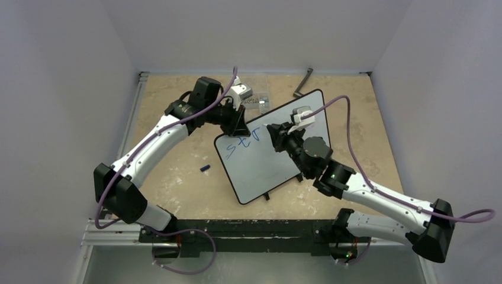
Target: Write a sentence on the whiteboard
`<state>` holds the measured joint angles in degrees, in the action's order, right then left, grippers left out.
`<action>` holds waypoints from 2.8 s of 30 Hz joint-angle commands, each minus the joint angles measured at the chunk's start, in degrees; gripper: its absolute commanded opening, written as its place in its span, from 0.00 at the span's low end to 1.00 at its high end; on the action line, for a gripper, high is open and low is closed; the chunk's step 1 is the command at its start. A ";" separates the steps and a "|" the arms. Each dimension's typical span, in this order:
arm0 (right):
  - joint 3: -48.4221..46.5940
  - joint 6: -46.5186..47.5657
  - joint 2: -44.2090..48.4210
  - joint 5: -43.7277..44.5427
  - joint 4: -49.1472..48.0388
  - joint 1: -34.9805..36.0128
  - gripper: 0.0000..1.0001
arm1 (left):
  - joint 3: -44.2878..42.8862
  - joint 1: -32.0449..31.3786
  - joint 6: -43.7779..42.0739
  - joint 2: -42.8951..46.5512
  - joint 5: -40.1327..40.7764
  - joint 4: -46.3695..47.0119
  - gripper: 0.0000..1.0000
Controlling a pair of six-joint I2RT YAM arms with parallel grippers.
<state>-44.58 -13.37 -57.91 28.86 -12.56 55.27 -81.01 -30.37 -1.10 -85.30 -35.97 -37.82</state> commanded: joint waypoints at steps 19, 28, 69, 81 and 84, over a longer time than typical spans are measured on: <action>2.75 2.99 2.63 2.65 -3.04 -0.90 0.00 | 1.42 -1.45 -8.75 0.40 6.70 -1.93 0.00; 2.35 3.25 0.03 1.89 -3.94 -1.46 0.00 | 1.56 -1.73 -8.72 0.57 6.94 -1.89 0.00; 6.59 -0.38 1.48 3.47 2.10 -1.56 0.00 | 1.47 -1.78 -8.65 0.10 7.01 -2.00 0.00; 1.51 1.59 -1.72 5.93 0.88 -1.56 0.00 | 1.47 -1.84 -8.72 -0.06 6.87 -1.99 0.00; 0.41 2.18 -2.41 5.87 0.33 -1.56 0.00 | 1.39 -1.87 -8.71 -0.09 6.87 -1.99 0.00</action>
<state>-41.60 -12.99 -58.15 31.94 -12.93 54.37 -80.97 -30.76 -1.06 -84.75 -34.17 -38.39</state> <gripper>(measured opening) 0.099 0.117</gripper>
